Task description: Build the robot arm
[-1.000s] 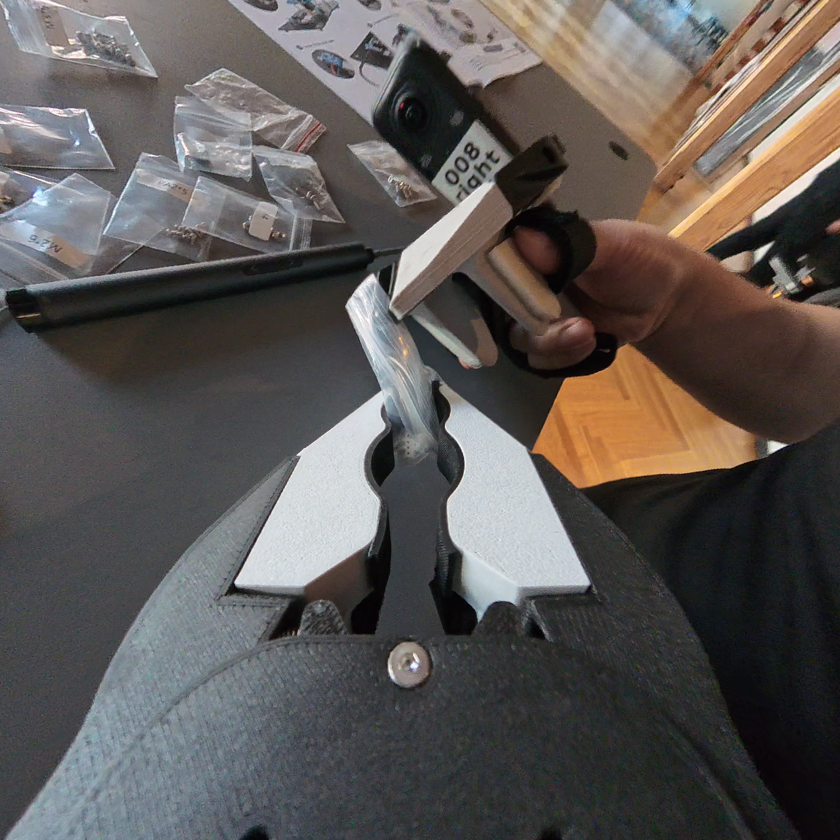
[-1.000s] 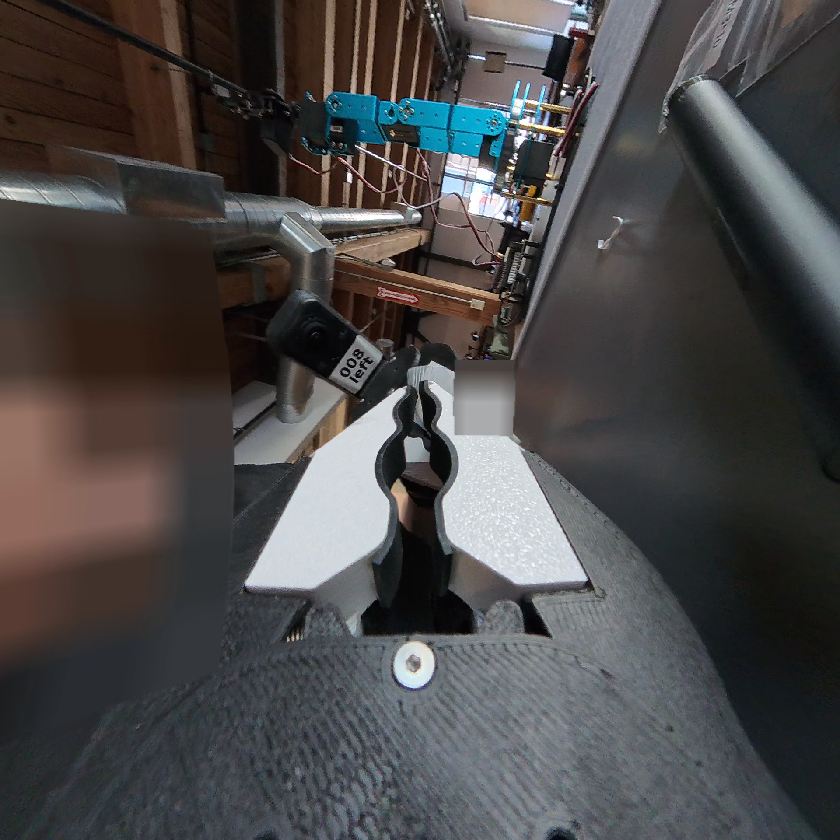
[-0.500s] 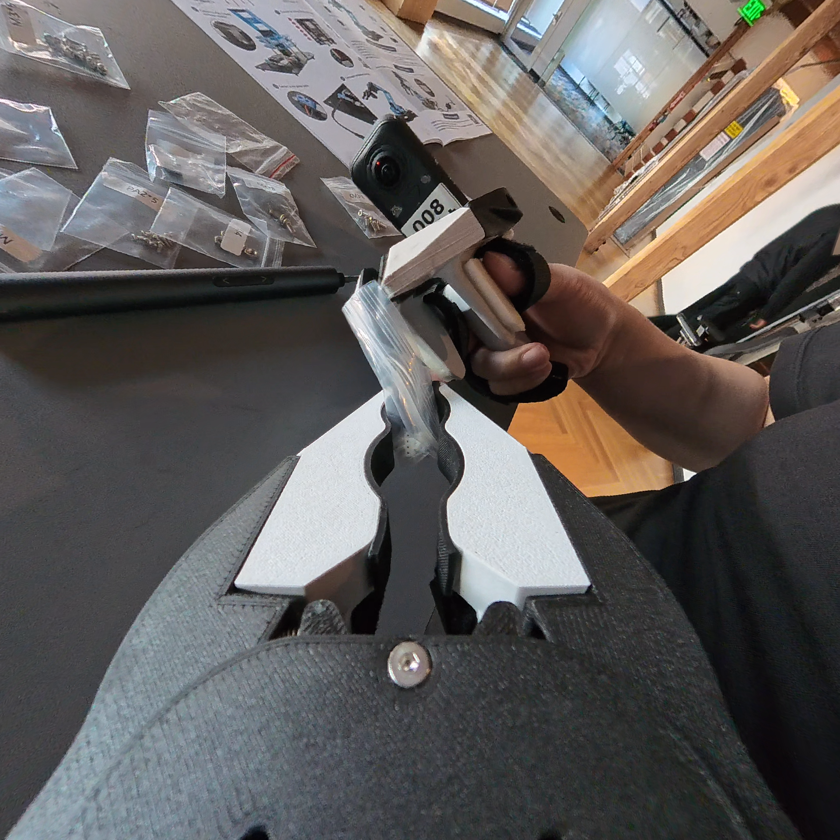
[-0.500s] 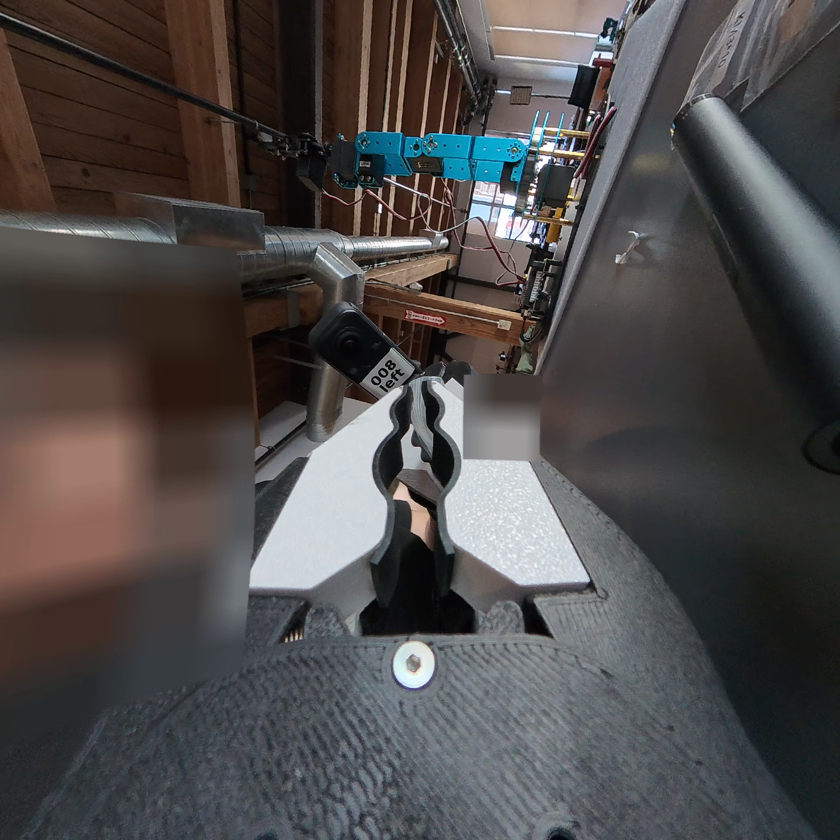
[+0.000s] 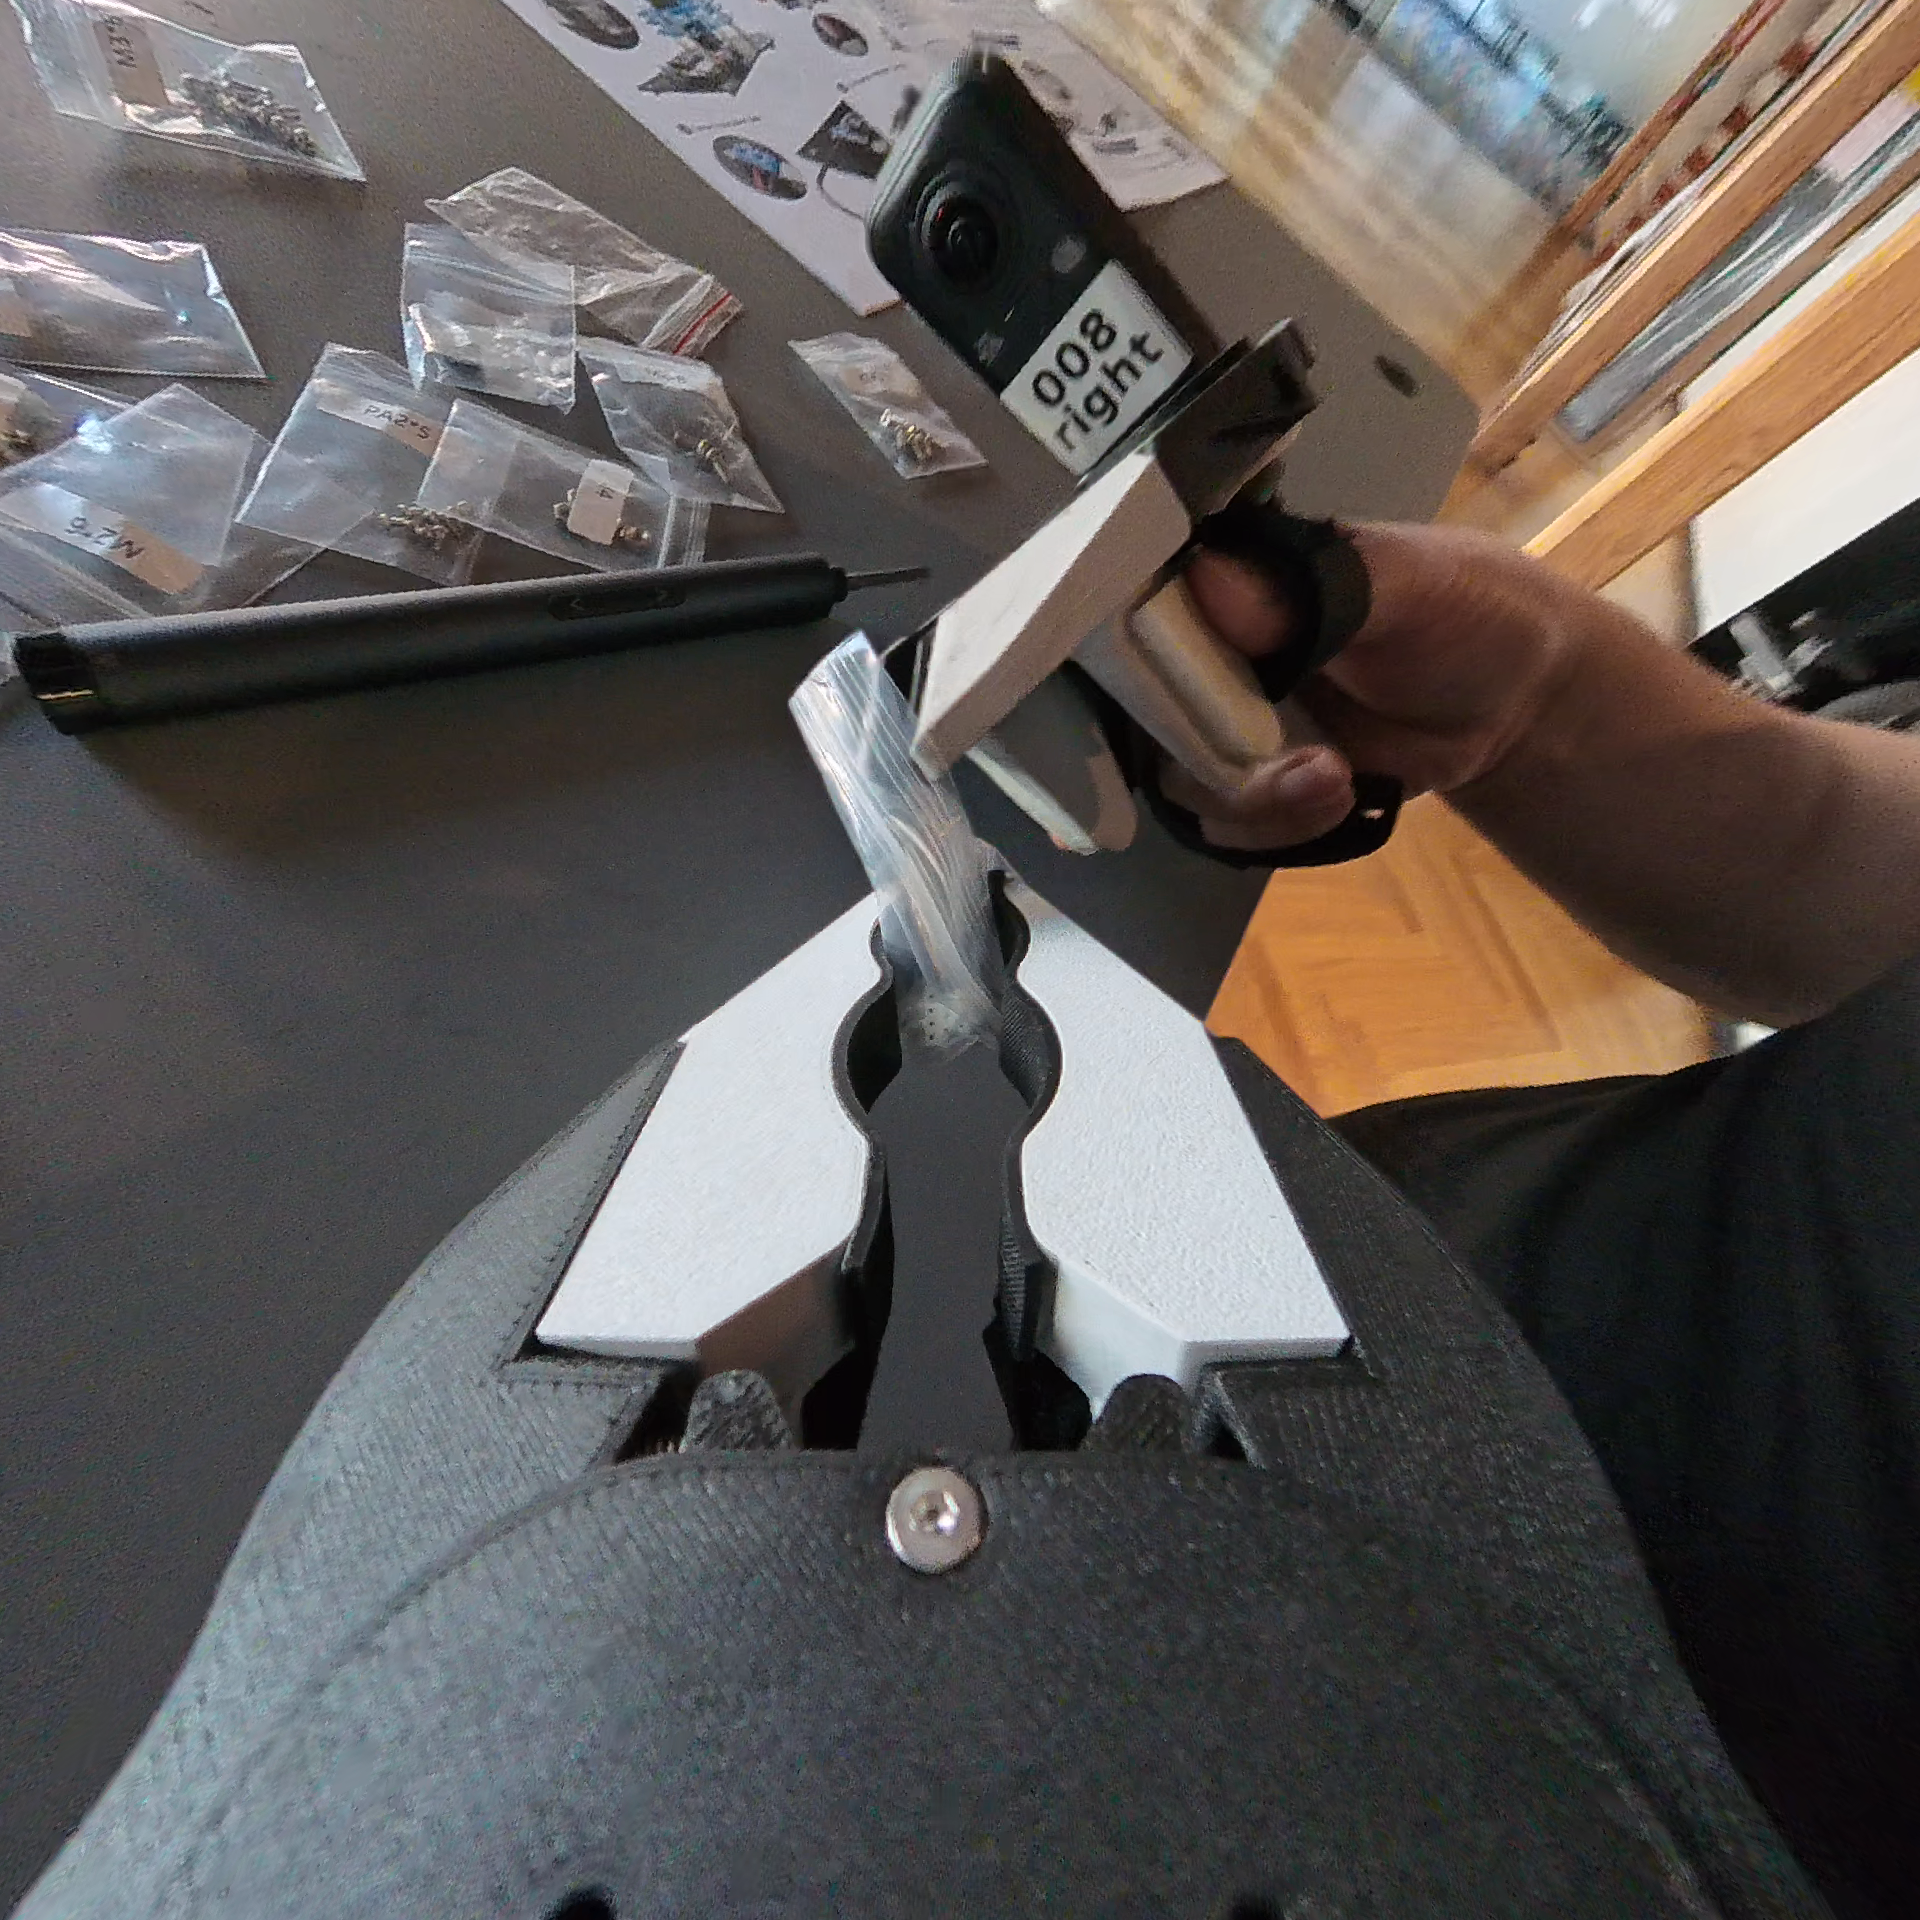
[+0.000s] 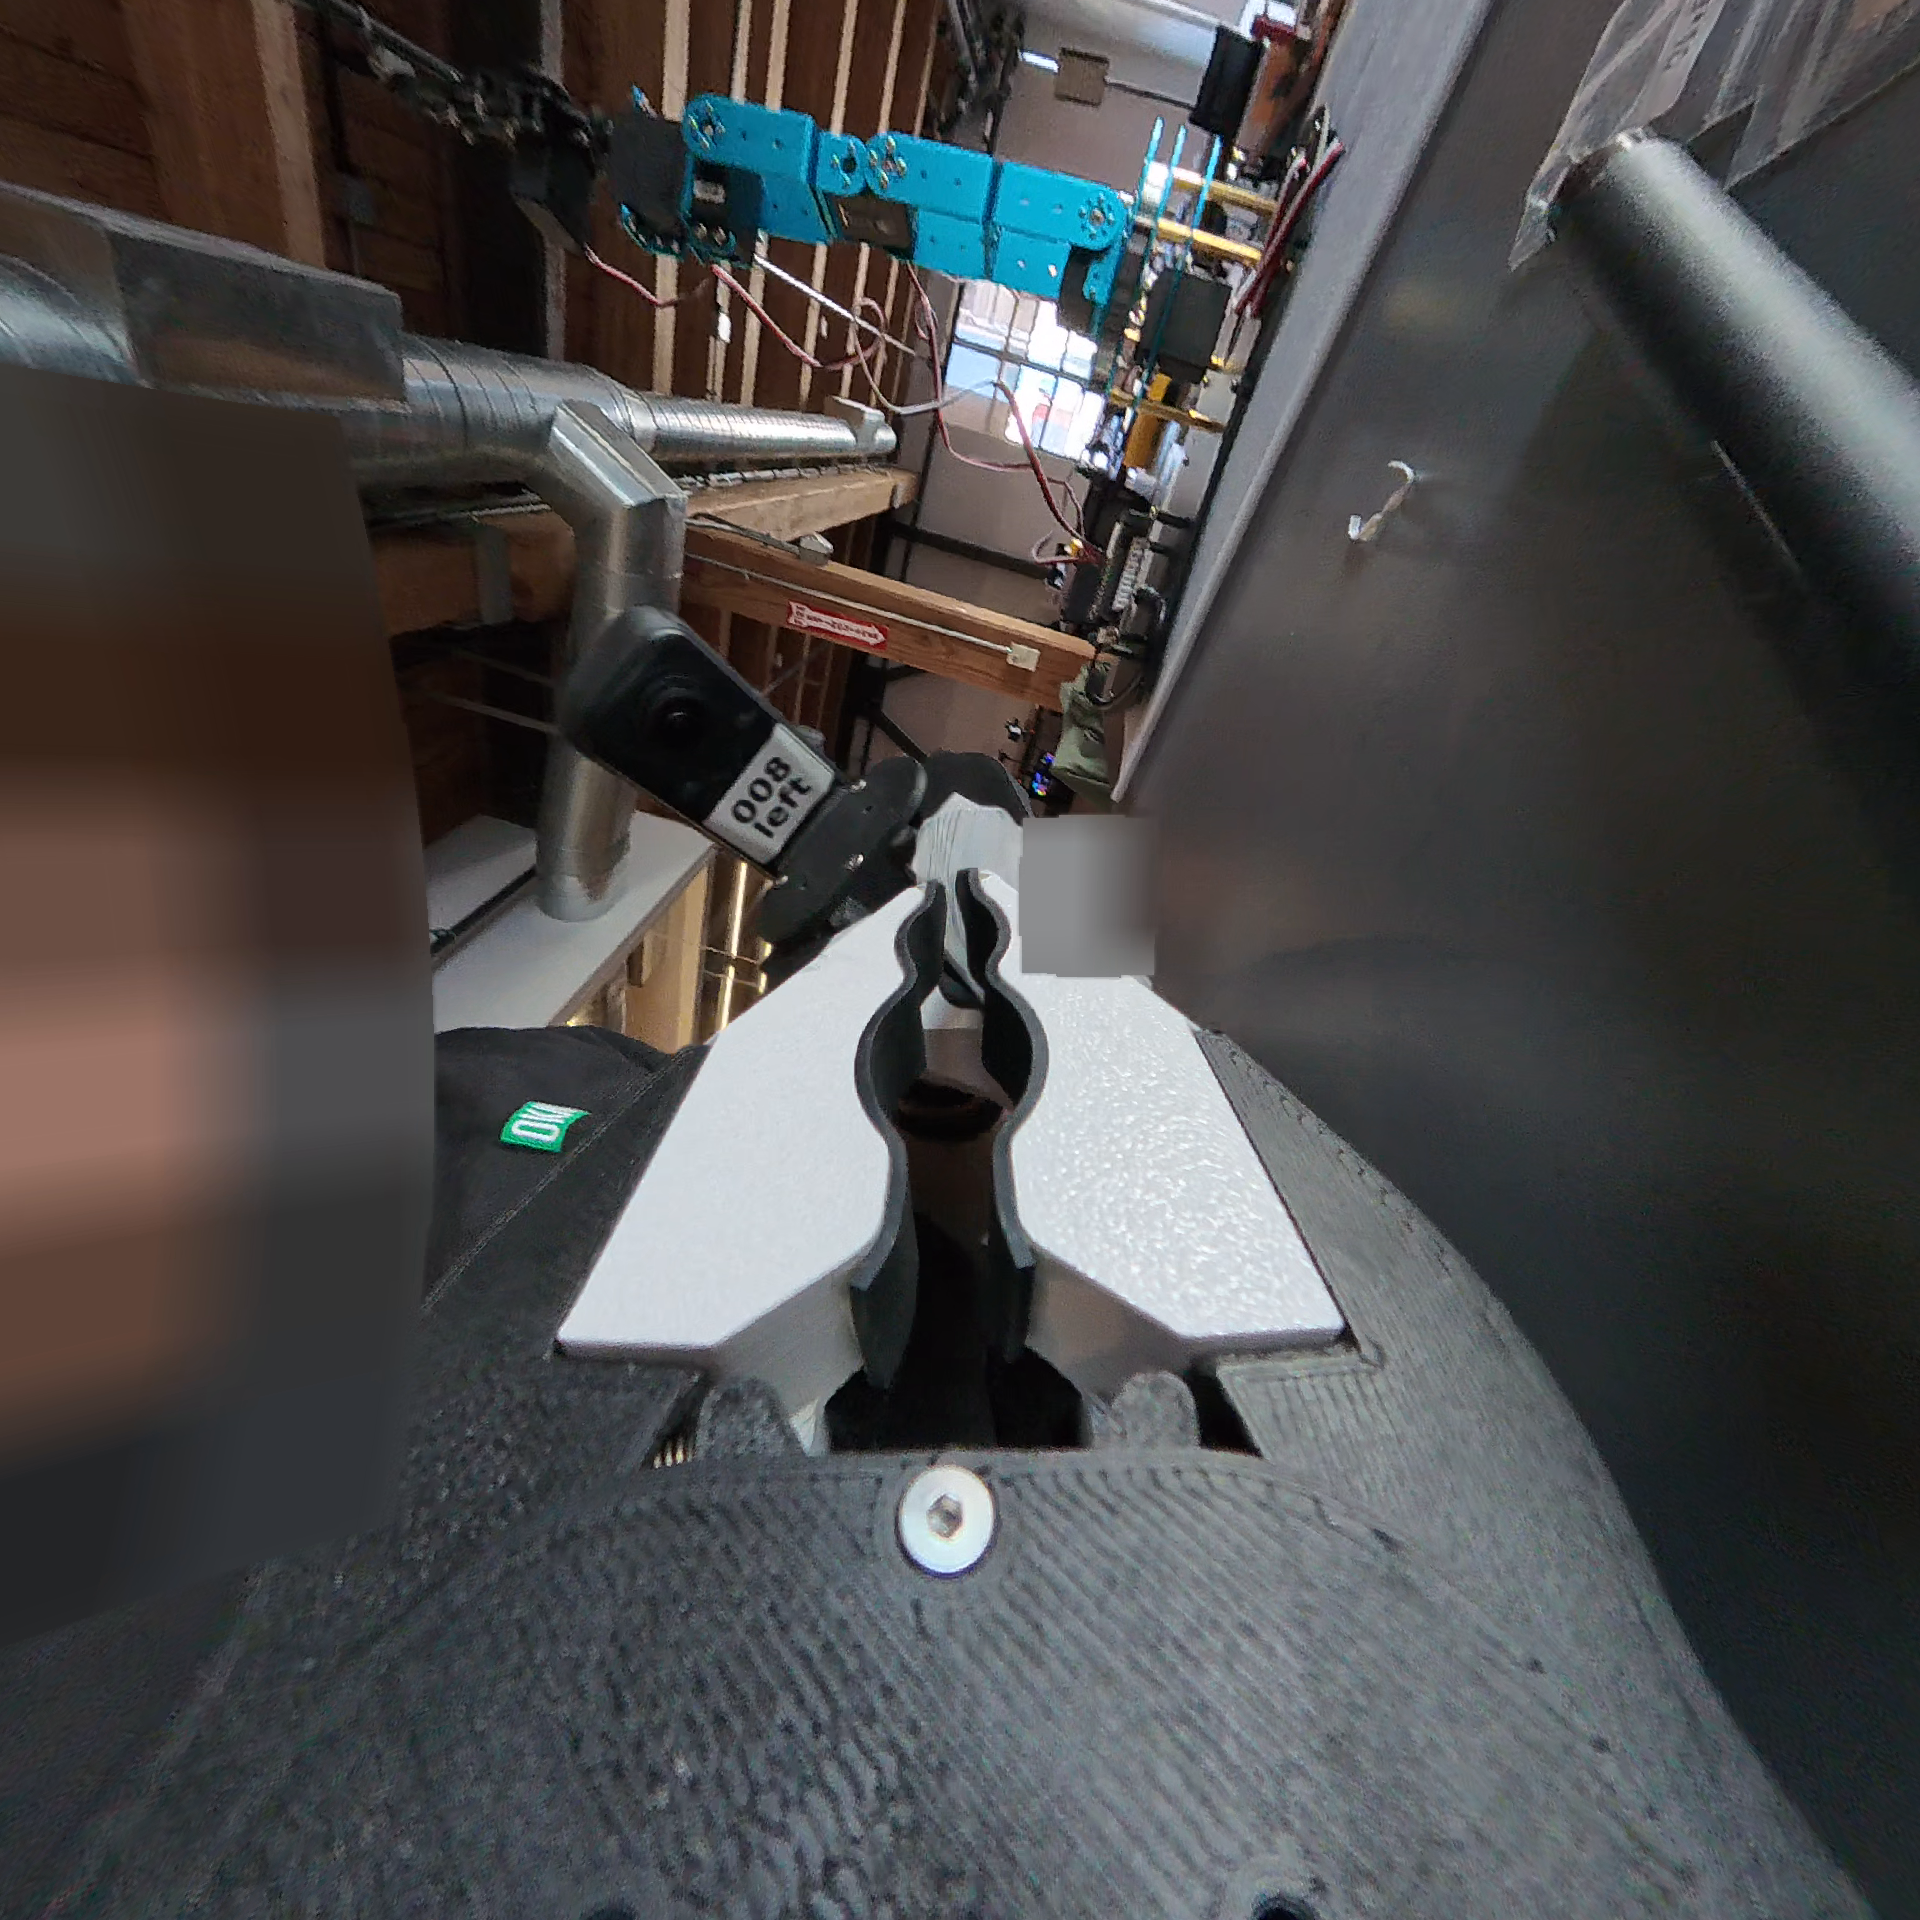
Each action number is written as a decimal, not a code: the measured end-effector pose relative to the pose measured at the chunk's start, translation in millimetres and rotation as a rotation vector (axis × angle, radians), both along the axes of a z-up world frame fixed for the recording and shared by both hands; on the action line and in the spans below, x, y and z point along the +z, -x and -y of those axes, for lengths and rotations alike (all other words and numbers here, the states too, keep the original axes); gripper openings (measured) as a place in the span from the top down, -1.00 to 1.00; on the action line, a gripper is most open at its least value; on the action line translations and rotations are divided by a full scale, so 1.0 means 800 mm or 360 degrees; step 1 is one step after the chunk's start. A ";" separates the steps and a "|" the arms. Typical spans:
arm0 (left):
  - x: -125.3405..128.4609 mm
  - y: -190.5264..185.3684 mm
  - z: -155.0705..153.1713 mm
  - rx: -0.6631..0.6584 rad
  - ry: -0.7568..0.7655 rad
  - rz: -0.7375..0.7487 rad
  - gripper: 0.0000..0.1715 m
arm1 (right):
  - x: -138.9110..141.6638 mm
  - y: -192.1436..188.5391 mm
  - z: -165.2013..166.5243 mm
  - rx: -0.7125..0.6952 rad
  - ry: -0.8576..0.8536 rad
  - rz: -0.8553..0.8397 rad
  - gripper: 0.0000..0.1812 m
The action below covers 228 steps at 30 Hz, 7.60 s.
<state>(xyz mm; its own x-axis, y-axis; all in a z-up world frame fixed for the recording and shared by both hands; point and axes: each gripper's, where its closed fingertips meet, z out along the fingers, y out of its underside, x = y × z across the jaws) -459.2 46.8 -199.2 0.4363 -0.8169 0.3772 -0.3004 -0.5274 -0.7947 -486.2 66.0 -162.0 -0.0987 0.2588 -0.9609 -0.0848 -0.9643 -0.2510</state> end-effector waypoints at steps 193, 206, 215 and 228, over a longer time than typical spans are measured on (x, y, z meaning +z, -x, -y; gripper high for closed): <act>-0.040 0.048 -0.110 0.0894 0.0428 0.0107 1.00 | -0.056 -0.011 -0.093 -0.0820 -0.1367 0.1721 1.00; -0.024 0.057 -0.112 0.1006 0.0340 0.0088 1.00 | -0.035 -0.005 -0.086 -0.0789 -0.1601 0.1648 1.00; 0.052 0.088 -0.067 0.0745 0.0581 0.1074 0.42 | 0.035 -0.010 -0.055 -0.0102 -0.1655 0.1225 1.00; 0.124 0.068 -0.071 0.0209 0.0810 0.2040 0.12 | 0.166 0.021 -0.024 0.0071 -0.1880 0.0819 1.00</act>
